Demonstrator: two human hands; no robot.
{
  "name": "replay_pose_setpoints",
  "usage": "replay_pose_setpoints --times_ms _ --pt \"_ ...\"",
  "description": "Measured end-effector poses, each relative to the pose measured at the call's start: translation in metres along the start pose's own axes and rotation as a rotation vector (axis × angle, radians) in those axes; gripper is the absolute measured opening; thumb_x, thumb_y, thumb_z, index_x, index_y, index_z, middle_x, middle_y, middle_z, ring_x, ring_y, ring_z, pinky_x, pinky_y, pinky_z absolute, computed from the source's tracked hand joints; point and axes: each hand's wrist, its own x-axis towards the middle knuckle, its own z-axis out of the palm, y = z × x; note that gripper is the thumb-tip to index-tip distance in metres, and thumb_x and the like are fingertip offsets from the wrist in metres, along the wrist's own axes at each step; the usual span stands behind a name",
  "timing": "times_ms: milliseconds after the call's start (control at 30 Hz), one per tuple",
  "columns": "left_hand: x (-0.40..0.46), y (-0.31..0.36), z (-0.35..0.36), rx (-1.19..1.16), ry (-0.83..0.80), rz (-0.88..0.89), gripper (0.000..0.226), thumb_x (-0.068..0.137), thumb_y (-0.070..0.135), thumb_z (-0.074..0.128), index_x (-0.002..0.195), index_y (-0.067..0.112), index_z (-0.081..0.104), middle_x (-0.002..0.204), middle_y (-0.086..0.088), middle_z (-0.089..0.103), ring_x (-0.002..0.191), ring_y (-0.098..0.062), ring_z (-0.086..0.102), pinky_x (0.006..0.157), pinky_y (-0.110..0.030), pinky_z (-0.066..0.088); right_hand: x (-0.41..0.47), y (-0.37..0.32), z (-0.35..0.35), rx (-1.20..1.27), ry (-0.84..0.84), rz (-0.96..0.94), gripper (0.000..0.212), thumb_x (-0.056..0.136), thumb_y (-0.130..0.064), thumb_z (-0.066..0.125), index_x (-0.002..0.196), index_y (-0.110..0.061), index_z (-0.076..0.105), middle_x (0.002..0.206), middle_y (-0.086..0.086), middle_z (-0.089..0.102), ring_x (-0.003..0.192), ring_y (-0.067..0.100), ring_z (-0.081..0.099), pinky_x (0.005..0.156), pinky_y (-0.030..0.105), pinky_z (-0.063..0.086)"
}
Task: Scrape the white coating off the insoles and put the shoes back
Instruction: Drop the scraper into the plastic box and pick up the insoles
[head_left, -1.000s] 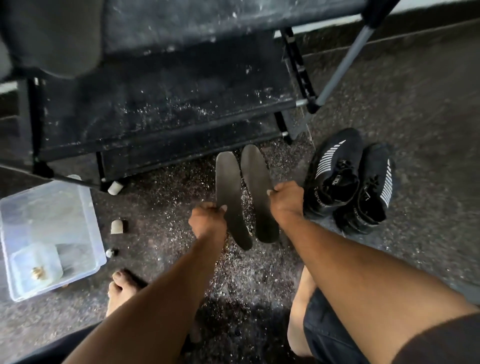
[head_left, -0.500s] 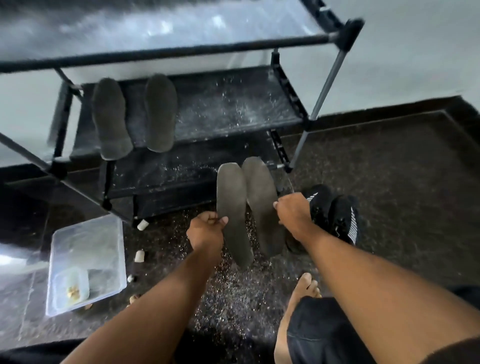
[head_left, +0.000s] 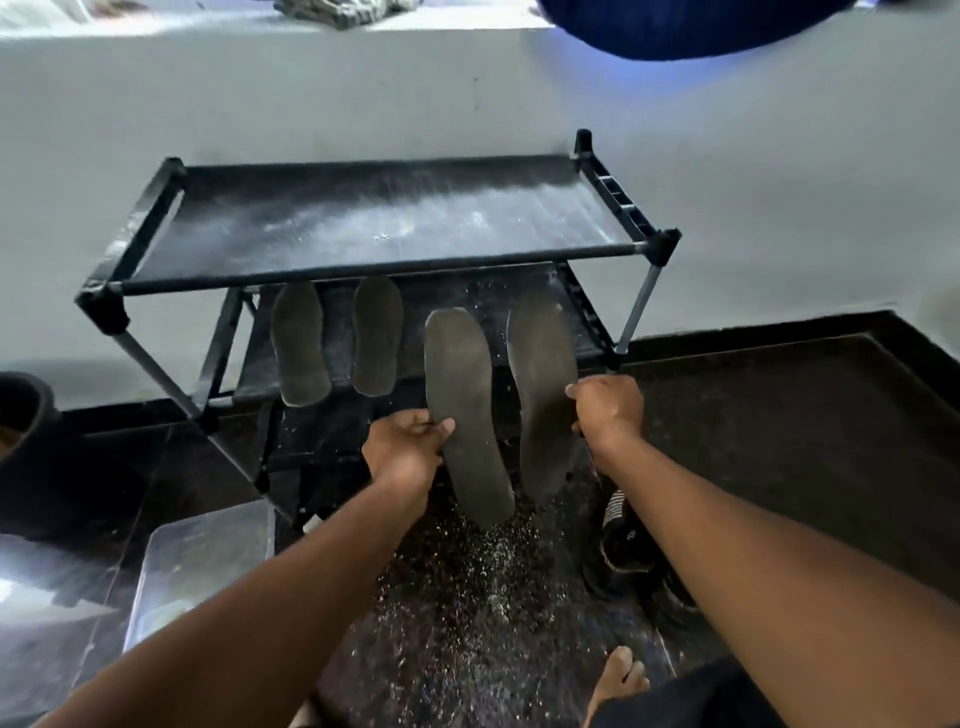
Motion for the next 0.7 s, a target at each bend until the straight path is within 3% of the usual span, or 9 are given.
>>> replay_pose_setpoints --times_ms 67,200,267,333,400,500,600,700 --pt "0.008 0.014 0.007 -0.014 -0.005 0.007 0.013 0.088 0.007 0.081 0.088 0.017 0.073 0.091 -0.002 0.078 0.086 -0.015 0.075 0.068 -0.027 0.060 0.013 -0.013 0.001 0.015 -0.023 0.011 0.014 0.085 -0.015 0.072 0.095 -0.005 0.072 0.092 0.016 0.072 0.074 0.030 0.066 0.071 0.041 0.059" --pt "0.034 0.035 0.022 0.014 0.010 0.021 0.020 0.086 0.007 0.083 0.079 0.019 0.068 0.091 -0.004 0.077 0.087 -0.018 0.075 0.076 -0.033 0.062 0.037 -0.036 0.009 -0.076 -0.101 -0.022 0.030 0.089 -0.016 0.058 0.110 0.002 0.067 0.097 0.014 0.065 0.090 0.029 0.064 0.089 0.047 0.057" --pt "0.052 0.045 0.030 0.062 0.030 0.038 0.018 0.085 0.008 0.084 0.080 0.018 0.070 0.091 -0.005 0.077 0.085 -0.018 0.076 0.075 -0.032 0.063 0.051 -0.046 0.013 -0.091 -0.077 -0.016 0.024 0.089 -0.015 0.058 0.105 0.001 0.066 0.098 0.016 0.067 0.091 0.033 0.068 0.078 0.045 0.060" --pt "0.070 0.055 0.037 0.105 0.053 0.041 0.022 0.083 0.009 0.086 0.076 0.018 0.068 0.090 -0.006 0.077 0.080 -0.020 0.075 0.075 -0.033 0.064 0.062 -0.056 0.020 -0.068 -0.067 -0.008 0.017 0.090 -0.013 0.059 0.094 0.001 0.067 0.089 0.016 0.069 0.074 0.033 0.068 0.055 0.036 0.057" --pt "0.089 0.063 0.043 0.125 0.068 0.037 0.027 0.081 0.008 0.088 0.073 0.018 0.064 0.091 -0.006 0.075 0.078 -0.020 0.074 0.076 -0.036 0.065 0.075 -0.067 0.032 -0.107 -0.084 -0.053 0.026 0.092 -0.024 0.056 0.086 -0.002 0.068 0.086 0.017 0.071 0.063 0.032 0.065 0.046 0.031 0.050" --pt "0.115 0.071 0.052 0.158 0.071 0.052 0.027 0.080 0.010 0.089 0.075 0.016 0.064 0.093 -0.008 0.073 0.082 -0.024 0.075 0.080 -0.040 0.065 0.097 -0.079 0.045 -0.182 -0.068 -0.117 0.046 0.093 -0.047 0.047 0.096 -0.007 0.070 0.097 0.013 0.071 0.078 0.033 0.068 0.048 0.035 0.054" --pt "0.137 0.072 0.054 0.221 0.127 0.049 0.027 0.079 0.018 0.091 0.096 0.011 0.071 0.103 -0.010 0.075 0.092 -0.028 0.075 0.087 -0.043 0.064 0.113 -0.081 0.056 -0.207 -0.064 -0.148 0.041 0.095 -0.041 0.048 0.102 -0.007 0.069 0.106 0.012 0.070 0.087 0.031 0.066 0.053 0.025 0.047" --pt "0.148 0.067 0.057 0.242 0.134 0.044 0.027 0.078 0.020 0.092 0.089 0.016 0.067 0.105 -0.012 0.076 0.094 -0.029 0.075 0.087 -0.044 0.063 0.123 -0.074 0.064 -0.263 -0.013 -0.173 0.031 0.093 -0.029 0.056 0.106 -0.004 0.070 0.112 0.016 0.069 0.099 0.034 0.065 0.067 0.027 0.045"
